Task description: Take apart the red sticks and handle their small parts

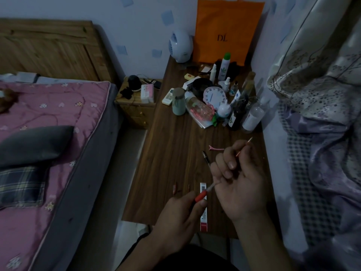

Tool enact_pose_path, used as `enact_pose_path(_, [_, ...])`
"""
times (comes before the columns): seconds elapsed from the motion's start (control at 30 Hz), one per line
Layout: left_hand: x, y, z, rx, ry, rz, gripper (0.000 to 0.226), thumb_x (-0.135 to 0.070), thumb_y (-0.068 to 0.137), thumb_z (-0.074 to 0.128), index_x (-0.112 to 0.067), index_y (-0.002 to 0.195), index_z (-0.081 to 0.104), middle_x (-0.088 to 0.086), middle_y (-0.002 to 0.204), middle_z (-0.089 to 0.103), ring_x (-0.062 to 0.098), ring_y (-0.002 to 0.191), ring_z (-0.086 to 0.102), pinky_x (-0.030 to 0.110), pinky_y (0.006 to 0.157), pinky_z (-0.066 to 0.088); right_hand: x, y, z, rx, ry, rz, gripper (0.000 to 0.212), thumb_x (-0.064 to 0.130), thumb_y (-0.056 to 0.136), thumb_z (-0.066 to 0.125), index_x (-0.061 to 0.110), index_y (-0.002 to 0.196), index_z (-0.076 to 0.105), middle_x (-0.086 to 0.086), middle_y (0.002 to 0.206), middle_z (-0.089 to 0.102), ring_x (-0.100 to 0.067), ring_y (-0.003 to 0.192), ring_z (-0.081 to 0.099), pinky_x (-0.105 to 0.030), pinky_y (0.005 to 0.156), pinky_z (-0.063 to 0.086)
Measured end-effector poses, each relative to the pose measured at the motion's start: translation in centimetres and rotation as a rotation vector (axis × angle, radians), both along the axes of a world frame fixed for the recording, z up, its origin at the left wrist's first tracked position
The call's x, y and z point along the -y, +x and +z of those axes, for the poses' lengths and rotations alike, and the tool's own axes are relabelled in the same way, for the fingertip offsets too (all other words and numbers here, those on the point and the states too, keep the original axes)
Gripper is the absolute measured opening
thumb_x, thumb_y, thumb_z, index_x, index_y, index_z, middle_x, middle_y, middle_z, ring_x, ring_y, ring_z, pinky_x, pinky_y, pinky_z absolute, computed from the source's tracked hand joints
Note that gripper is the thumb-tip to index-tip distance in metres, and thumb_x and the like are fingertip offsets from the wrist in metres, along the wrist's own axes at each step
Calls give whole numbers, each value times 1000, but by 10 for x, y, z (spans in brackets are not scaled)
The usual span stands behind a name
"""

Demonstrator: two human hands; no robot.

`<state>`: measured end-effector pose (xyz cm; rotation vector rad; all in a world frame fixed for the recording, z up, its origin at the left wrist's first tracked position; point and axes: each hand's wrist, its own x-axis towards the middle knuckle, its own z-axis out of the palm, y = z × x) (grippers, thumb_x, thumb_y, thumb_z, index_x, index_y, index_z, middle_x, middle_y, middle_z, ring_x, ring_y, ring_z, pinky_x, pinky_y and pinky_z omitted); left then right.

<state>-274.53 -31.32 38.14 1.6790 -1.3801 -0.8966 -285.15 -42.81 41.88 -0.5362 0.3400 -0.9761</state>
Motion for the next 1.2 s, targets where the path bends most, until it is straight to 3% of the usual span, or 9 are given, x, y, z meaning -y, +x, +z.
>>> enact_pose_path(0.23, [8,2,9,-90,-2,25,51,-53,92,39,-8,82,60,8,67,61,20,55,54,47,55,45,-10,2,-6,-302,-166,-70,20,37,86,58,19,83,67,-4,75,62,-17,71,59,-26,66,53])
enact_pose_path(0.33, [13,8,8,-92,-8,64,44,-50,94,44,-12,80,61,-5,61,57,4,52,50,35,50,42,-10,3,-14,-536,-268,-62,20,33,90,54,26,83,72,-1,81,68,-16,81,64,-31,73,53])
enact_pose_path(0.4, [15,12,7,-77,-2,82,35,-47,97,44,-22,78,59,-11,58,55,2,50,48,23,49,37,-10,4,-21,-656,-294,-51,21,30,90,55,29,85,76,4,82,70,-12,82,65,-31,74,51])
enact_pose_path(0.5, [16,17,5,-70,42,65,36,-49,96,39,-25,80,60,-11,60,54,4,50,47,22,49,37,-10,4,-26,-767,-345,-54,17,31,87,61,33,90,77,5,82,73,-6,80,68,-23,68,54])
enact_pose_path(0.63, [15,20,2,-117,83,75,45,-53,94,37,-17,84,63,-6,62,56,6,52,48,28,50,40,-8,3,-31,-793,-368,-41,17,27,84,67,35,97,74,1,89,74,-11,85,71,-23,71,57])
enact_pose_path(0.8, [17,18,5,-200,96,76,43,-53,87,40,-18,85,64,-10,62,57,2,52,48,19,49,39,-9,3,-30,-758,-367,-36,14,29,83,68,33,96,74,0,90,75,-12,85,71,-20,70,56])
enact_pose_path(0.93, [18,19,3,-171,68,79,47,-49,90,41,-10,91,66,-4,63,55,9,54,48,31,52,39,-10,5,-30,-753,-358,-33,14,24,83,68,32,91,75,1,90,75,-11,86,71,-19,70,56])
enact_pose_path(1.2, [21,20,-3,-168,106,96,43,-51,88,41,-16,86,65,-9,59,54,2,50,45,18,48,36,-5,6,-36,-770,-326,3,13,24,82,67,32,85,76,2,86,74,-8,83,70,-17,70,56])
